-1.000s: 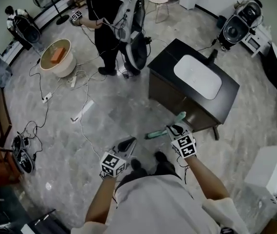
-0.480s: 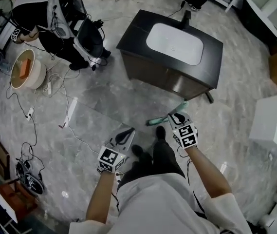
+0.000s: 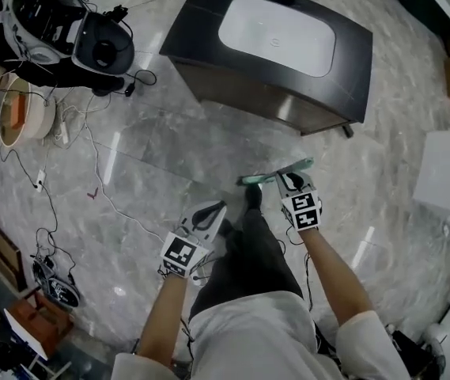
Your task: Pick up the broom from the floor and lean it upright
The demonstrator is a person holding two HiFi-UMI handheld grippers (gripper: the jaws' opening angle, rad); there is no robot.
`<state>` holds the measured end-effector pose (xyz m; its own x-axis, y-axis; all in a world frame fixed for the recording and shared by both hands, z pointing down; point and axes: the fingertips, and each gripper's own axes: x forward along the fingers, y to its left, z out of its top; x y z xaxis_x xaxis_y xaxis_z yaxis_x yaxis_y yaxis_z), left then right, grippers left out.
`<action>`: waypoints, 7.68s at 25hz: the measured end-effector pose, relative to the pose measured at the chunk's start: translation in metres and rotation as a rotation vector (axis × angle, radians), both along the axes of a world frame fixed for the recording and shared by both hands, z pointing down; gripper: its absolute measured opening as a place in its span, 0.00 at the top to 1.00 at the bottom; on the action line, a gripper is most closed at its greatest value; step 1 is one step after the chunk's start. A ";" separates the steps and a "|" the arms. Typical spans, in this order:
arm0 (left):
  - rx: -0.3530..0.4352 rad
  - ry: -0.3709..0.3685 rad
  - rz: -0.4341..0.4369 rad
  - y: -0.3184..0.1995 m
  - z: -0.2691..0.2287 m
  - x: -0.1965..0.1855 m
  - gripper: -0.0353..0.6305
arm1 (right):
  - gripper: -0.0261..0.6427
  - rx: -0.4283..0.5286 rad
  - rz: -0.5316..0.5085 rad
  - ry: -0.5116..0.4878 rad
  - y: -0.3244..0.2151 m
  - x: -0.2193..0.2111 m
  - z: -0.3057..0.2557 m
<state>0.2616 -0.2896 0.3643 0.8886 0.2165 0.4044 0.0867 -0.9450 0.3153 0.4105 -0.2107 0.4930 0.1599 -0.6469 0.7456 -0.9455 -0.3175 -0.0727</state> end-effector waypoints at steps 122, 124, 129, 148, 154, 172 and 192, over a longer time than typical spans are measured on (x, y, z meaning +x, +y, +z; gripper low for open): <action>-0.228 -0.219 0.107 0.012 0.393 0.129 0.93 | 0.81 -0.280 0.013 -0.441 -0.048 0.159 0.447; -0.228 -0.216 0.100 0.010 0.393 0.130 0.93 | 0.80 -0.271 0.038 -0.444 -0.048 0.162 0.447; -0.228 -0.218 0.085 0.007 0.395 0.129 0.93 | 0.76 -0.258 0.062 -0.442 -0.049 0.162 0.448; -0.192 -0.249 0.100 -0.003 0.365 0.137 0.93 | 0.60 -0.234 0.093 -0.397 -0.047 0.164 0.390; -0.145 -0.264 0.135 -0.024 0.336 0.148 0.93 | 0.61 -0.209 0.087 -0.388 -0.060 0.165 0.339; 0.007 -0.237 0.262 -0.017 0.127 0.191 0.93 | 0.84 -0.147 -0.020 -0.265 -0.030 0.123 0.069; 0.025 -0.114 0.455 -0.030 -0.021 0.056 0.93 | 0.96 0.038 0.178 -0.015 -0.021 -0.026 -0.136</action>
<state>0.3179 -0.3199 0.3435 0.6552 0.5628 0.5039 0.4603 -0.8264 0.3244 0.3848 -0.2321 0.3567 0.2640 -0.6367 0.7245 -0.8732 -0.4769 -0.1009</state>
